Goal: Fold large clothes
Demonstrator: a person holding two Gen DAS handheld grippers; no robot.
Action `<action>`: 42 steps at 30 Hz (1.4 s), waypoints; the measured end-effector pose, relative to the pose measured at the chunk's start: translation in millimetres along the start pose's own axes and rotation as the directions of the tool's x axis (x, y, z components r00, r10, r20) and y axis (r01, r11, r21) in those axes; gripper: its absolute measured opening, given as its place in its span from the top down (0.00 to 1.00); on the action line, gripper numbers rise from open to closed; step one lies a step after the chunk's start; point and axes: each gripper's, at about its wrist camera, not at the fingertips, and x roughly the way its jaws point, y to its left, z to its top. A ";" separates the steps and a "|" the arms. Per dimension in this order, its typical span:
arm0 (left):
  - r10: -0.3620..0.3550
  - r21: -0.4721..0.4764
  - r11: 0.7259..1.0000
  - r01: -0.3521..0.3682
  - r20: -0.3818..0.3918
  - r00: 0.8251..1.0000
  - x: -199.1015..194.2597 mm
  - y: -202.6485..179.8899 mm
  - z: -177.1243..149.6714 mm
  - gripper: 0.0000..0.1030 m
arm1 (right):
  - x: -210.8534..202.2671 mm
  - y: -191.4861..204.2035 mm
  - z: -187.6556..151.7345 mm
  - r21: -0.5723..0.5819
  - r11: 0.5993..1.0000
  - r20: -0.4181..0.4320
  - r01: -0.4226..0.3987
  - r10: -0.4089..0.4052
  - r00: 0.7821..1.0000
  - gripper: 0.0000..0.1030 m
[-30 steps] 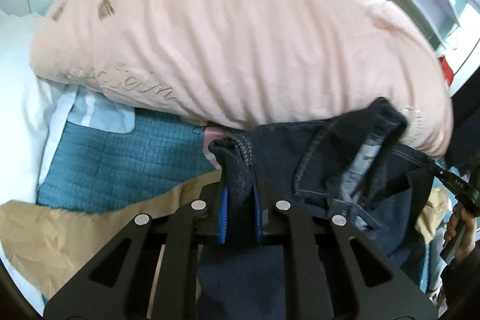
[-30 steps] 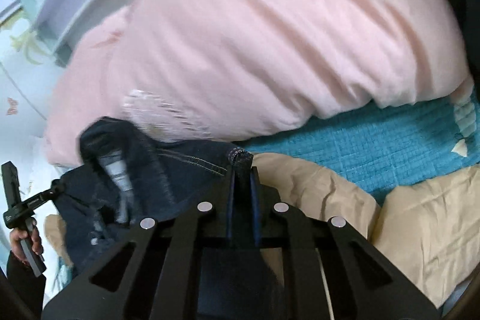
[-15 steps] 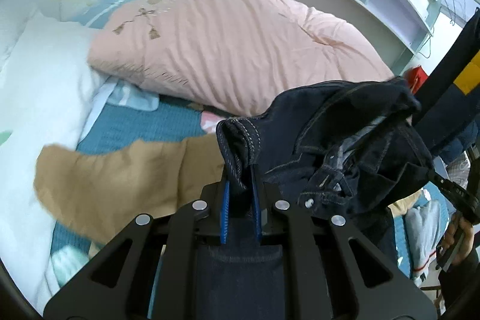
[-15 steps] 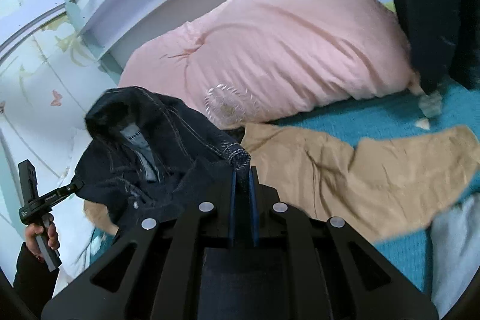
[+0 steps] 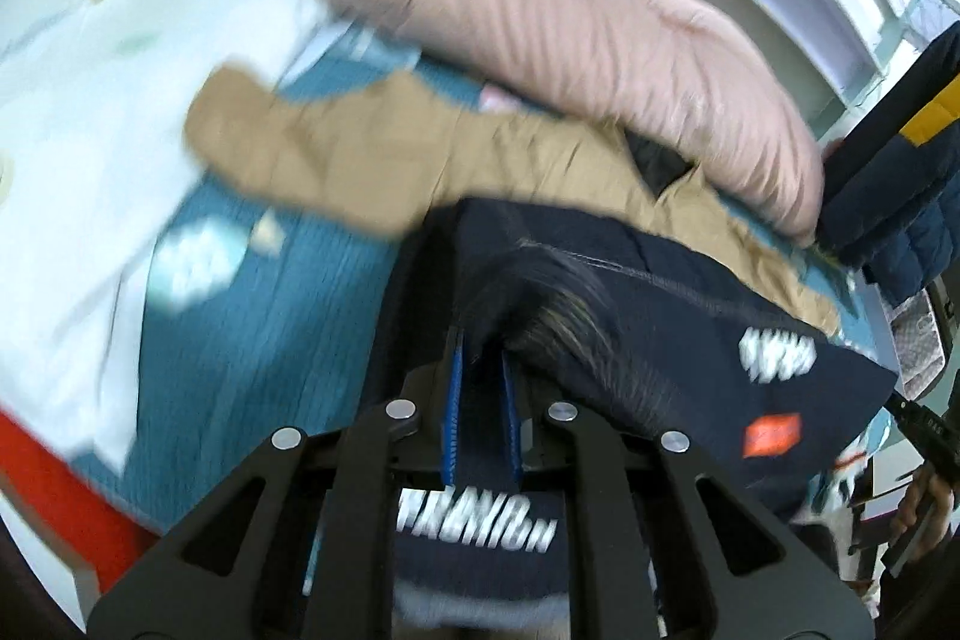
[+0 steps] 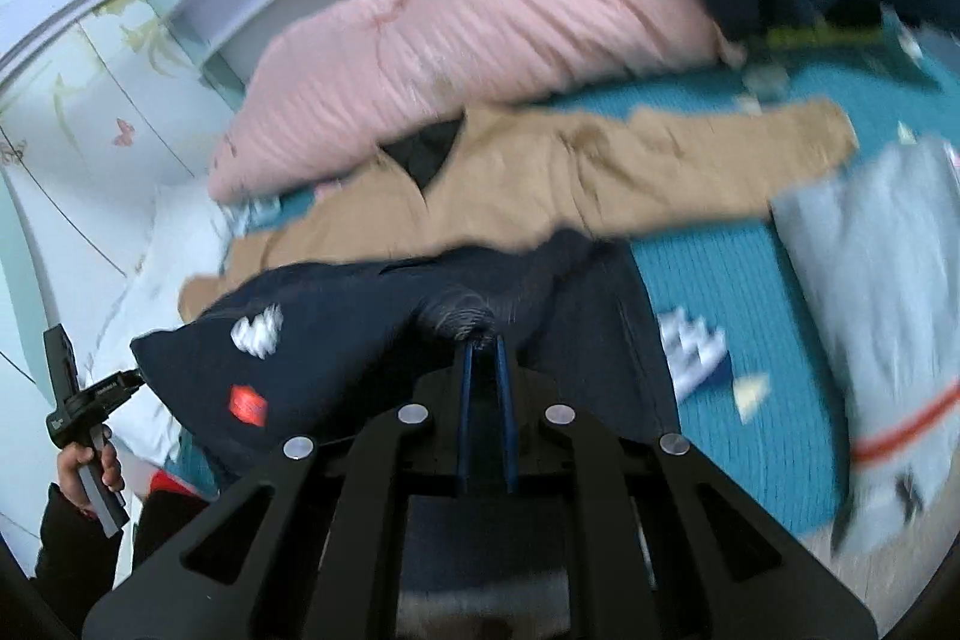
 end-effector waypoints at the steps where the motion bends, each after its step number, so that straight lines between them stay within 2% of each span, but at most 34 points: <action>1: 0.010 -0.016 1.000 -0.010 -0.029 1.000 3.6 6.6 -16.3 0.89 | 0.9 -2.0 -9.4 0.004 1.000 -0.023 0.008 -0.007 1.000 1.00; 6: 0.028 -0.072 0.997 -0.035 -0.100 0.995 15.8 24.6 -51.4 0.89 | 12.5 -17.8 -53.2 0.036 0.997 -0.106 0.062 -0.058 0.993 1.00; 8: 0.039 -0.072 0.996 -0.046 -0.098 0.994 10.9 26.5 -55.8 0.89 | 18.8 -25.0 -59.2 0.082 0.995 -0.137 0.049 -0.037 0.990 0.99; 10: 0.049 -0.072 0.996 -0.055 -0.081 0.996 -0.4 26.1 -55.5 0.89 | 17.2 -29.8 -60.6 0.112 0.991 -0.117 0.073 -0.059 0.991 0.96; 11: 0.040 -0.079 0.996 -0.045 -0.061 0.997 -8.8 26.8 -53.7 0.88 | 18.0 -34.8 -58.6 0.153 0.986 -0.112 0.060 -0.043 0.993 0.95; 13: 0.022 -0.103 0.994 -0.027 -0.044 0.999 -20.0 29.3 -48.6 0.77 | 21.6 -45.9 -53.7 0.252 0.968 -0.098 0.005 0.020 0.995 0.93; 14: 0.012 -0.127 0.992 -0.015 -0.020 1.000 -26.3 31.3 -45.6 0.64 | 26.6 -49.6 -50.8 0.278 0.961 -0.101 -0.003 0.033 0.994 0.85; 15: 0.002 -0.138 0.990 0.000 0.011 1.000 -31.3 32.0 -42.5 0.58 | 31.2 -50.6 -48.2 0.292 0.956 -0.122 -0.006 0.043 0.992 0.78; 16: -0.002 -0.142 0.990 0.005 0.022 1.000 -32.6 31.4 -37.4 0.56 | 39.3 -52.8 -47.0 0.326 0.945 -0.143 -0.015 0.065 0.988 0.67; 19: -0.058 -0.195 0.979 0.065 0.041 0.997 -34.9 30.5 -29.9 0.54 | 50.7 -54.3 -46.6 0.359 0.933 -0.148 -0.016 0.074 0.986 0.66; 20: -0.068 -0.210 0.975 0.074 0.034 0.997 -31.1 28.3 -28.5 0.46 | 54.2 -54.5 -47.1 0.364 0.931 -0.149 -0.009 0.068 0.987 0.62; 21: -0.072 -0.213 0.974 0.076 0.023 0.997 -27.1 26.6 -27.6 0.44 | 57.7 -54.6 -47.8 0.367 0.930 -0.155 -0.010 0.072 0.985 0.62; 25: -0.059 -0.226 0.972 0.055 -0.010 0.998 -1.7 18.8 -23.4 0.44 | 71.1 -52.9 -47.5 0.311 0.943 -0.193 0.116 -0.057 0.979 0.63; 28: -0.100 -0.287 0.955 0.072 -0.083 0.992 25.7 19.3 -23.4 0.43 | 75.3 -56.5 -49.5 0.324 0.932 -0.191 0.164 -0.105 0.976 0.61; 30: -0.086 -0.269 0.961 0.060 -0.085 0.993 30.8 13.9 -23.3 0.43 | 81.7 -57.6 -50.8 0.338 0.932 -0.197 0.131 -0.066 0.978 0.60; 31: -0.066 -0.241 0.970 0.036 -0.117 0.991 38.4 9.6 -23.5 0.43 | 85.5 -57.1 -51.8 0.343 0.933 -0.206 0.113 -0.042 0.978 0.60; 32: -0.052 -0.226 0.974 0.018 -0.147 0.988 45.6 7.6 -24.6 0.44 | 89.2 -57.0 -52.9 0.343 0.934 -0.212 0.103 -0.030 0.977 0.67; 33: -0.045 -0.220 0.975 0.009 -0.157 0.987 50.0 6.8 -26.1 0.55 | 89.8 -57.7 -53.4 0.337 0.936 -0.202 0.100 -0.032 0.979 0.74; 34: -0.033 -0.211 0.978 -0.002 -0.166 0.986 53.0 6.7 -27.0 0.60 | 90.5 -58.1 -53.2 0.339 0.936 -0.198 0.090 -0.022 0.980 0.84; 35: 0.000 -0.189 0.981 -0.032 -0.170 0.985 54.2 6.0 -28.6 0.69 | 88.0 -59.3 -53.3 0.346 0.936 -0.179 0.063 0.000 0.984 0.87; 38: 0.013 -0.135 0.990 -0.035 -0.164 0.986 45.5 2.5 -31.6 0.74 | 63.8 -49.8 -47.3 0.291 0.957 -0.125 0.014 0.024 0.992 0.89; 42: 0.043 -0.063 0.997 -0.054 -0.162 0.986 29.6 -1.3 -39.1 0.74 | 26.4 -48.6 -37.1 0.284 0.959 -0.101 -0.019 0.050 0.994 0.91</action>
